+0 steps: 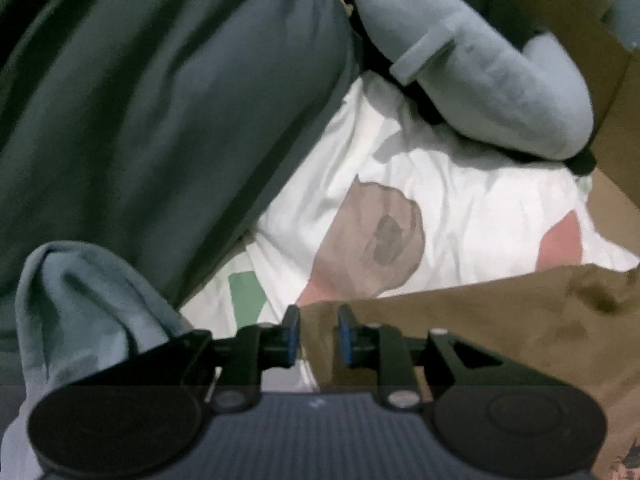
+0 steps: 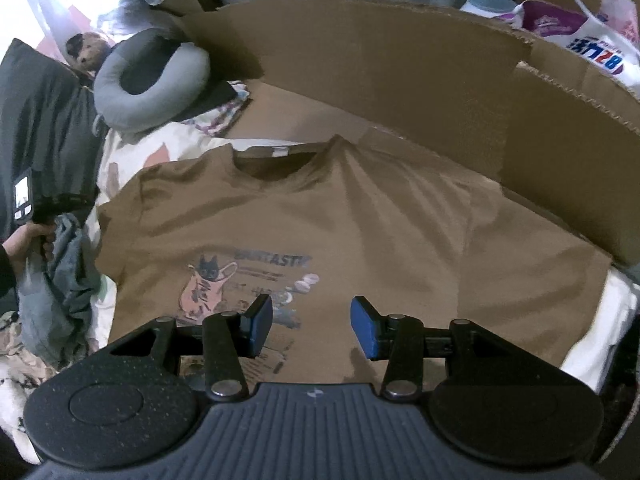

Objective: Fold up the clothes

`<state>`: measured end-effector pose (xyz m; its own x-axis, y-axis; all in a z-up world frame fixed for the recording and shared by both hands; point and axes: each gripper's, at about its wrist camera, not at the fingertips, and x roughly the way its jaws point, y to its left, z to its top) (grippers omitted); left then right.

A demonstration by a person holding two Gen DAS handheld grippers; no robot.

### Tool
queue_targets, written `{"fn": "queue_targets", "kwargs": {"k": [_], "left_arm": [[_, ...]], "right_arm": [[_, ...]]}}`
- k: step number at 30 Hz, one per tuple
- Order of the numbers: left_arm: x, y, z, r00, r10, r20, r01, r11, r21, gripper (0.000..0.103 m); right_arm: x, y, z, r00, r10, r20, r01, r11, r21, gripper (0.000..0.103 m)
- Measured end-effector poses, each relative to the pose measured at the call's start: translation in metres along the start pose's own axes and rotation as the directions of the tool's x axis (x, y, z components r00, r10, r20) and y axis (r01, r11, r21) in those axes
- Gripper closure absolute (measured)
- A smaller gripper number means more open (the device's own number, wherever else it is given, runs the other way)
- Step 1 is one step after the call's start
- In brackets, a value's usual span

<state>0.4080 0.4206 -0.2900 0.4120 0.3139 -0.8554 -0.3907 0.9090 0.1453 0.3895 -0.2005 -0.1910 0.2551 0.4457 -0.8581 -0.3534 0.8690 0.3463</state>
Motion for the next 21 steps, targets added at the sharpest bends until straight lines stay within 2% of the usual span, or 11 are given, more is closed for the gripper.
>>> {"fn": "queue_targets", "kwargs": {"k": [7,15,21], "left_arm": [[-0.036,0.004,-0.035,0.999,-0.037,0.014,0.038,0.998,-0.049,0.077],[-0.058,0.0,-0.09,0.998,-0.069,-0.007,0.068,0.993,-0.1,0.076],[-0.057,-0.013,-0.115,0.994,-0.11,-0.002,0.109,0.987,-0.121,0.078]], "right_arm": [[0.02,0.004,0.002,0.996,0.093,0.015,-0.093,0.995,-0.033,0.052],[0.062,0.012,-0.006,0.981,0.193,0.024,-0.189,0.973,-0.132,0.049],[0.112,0.018,-0.012,0.983,0.18,-0.036,-0.183,0.965,-0.188,0.049]]}}
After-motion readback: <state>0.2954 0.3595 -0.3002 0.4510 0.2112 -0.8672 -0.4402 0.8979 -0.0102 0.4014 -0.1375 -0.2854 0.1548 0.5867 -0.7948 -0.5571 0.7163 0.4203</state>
